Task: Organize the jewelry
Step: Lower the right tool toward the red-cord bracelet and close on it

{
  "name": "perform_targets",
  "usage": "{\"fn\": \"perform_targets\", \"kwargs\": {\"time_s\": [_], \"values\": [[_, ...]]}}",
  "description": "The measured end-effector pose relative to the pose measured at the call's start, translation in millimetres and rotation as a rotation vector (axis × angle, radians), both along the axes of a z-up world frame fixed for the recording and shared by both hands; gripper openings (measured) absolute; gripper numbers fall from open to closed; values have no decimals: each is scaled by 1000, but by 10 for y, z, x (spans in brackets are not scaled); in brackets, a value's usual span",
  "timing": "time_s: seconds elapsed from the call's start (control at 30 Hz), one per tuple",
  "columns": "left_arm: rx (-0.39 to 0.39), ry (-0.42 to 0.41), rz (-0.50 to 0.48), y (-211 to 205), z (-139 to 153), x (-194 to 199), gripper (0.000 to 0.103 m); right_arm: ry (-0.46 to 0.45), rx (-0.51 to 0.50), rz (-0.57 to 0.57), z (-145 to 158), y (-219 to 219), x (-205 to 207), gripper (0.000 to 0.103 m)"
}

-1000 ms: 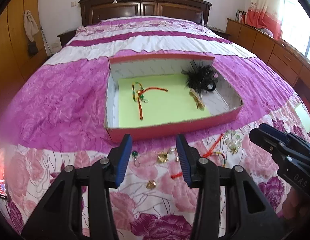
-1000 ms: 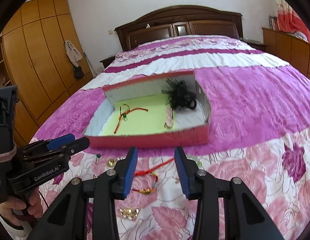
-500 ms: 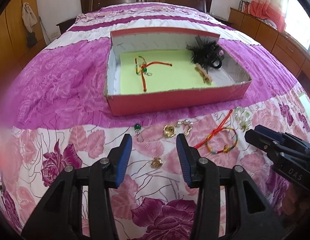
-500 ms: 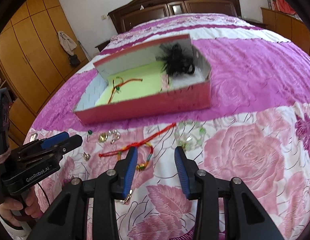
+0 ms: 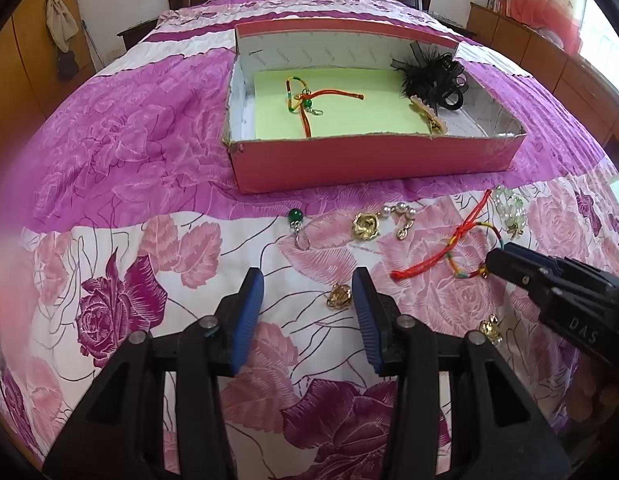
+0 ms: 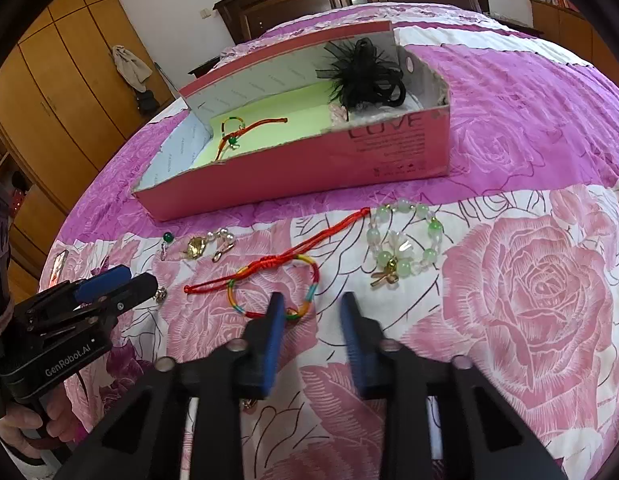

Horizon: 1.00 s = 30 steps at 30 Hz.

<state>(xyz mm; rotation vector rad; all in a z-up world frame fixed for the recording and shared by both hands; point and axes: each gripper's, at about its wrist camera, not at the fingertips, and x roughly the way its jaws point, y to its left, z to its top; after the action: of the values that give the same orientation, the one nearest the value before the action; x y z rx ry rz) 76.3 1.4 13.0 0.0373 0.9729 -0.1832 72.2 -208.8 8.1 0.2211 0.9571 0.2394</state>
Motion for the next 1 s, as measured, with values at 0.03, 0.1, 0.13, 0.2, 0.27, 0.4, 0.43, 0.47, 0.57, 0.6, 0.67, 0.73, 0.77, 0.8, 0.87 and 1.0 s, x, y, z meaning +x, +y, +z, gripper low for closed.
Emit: {"fn": "perform_targets", "kwargs": {"time_s": [0.03,0.1,0.13,0.2,0.27,0.4,0.43,0.47,0.57,0.6,0.67,0.73,0.77,0.8,0.87,1.0], "values": [[0,2,1,6,-8,-7,38,-4,1,3,-1,1,-1,18],[0,6,-1,13,-18,-18,38,-17,4,2,4,-7,-13,9],[0,7,-3,17,-24,-28,38,-21,4,-1,11,-11,-10,8],[-2,9,-7,26,-28,-52,38,-34,13,-7,36,-45,-32,7],[-7,15,-13,29,-35,-75,38,-42,21,-10,53,-63,-37,6],[-15,23,-22,27,-51,-113,38,-54,32,-12,80,-81,-57,6],[-12,23,-24,22,-55,-119,38,-58,32,-10,90,-83,-67,6],[-9,23,-26,15,-59,-123,38,-62,31,-8,99,-86,-74,6],[-12,20,-32,3,-61,-128,38,-69,23,-4,111,-79,-91,6],[-14,18,-34,1,-61,-130,37,-71,20,-3,113,-77,-94,6],[-19,16,-41,-10,-63,-129,37,-71,20,-3,111,-74,-95,6],[-19,14,-49,-33,-71,-112,37,-68,19,-1,102,-69,-95,6],[-17,11,-52,-48,-77,-95,37,-65,19,-1,93,-68,-94,6],[-16,10,-55,-61,-83,-83,37,-62,20,-2,82,-70,-93,6],[-14,8,-62,-85,-99,-58,35,-54,21,-2,54,-74,-95,6],[-9,2,-79,-146,-131,-17,25,-45,22,-5,26,-86,-98,6]]}}
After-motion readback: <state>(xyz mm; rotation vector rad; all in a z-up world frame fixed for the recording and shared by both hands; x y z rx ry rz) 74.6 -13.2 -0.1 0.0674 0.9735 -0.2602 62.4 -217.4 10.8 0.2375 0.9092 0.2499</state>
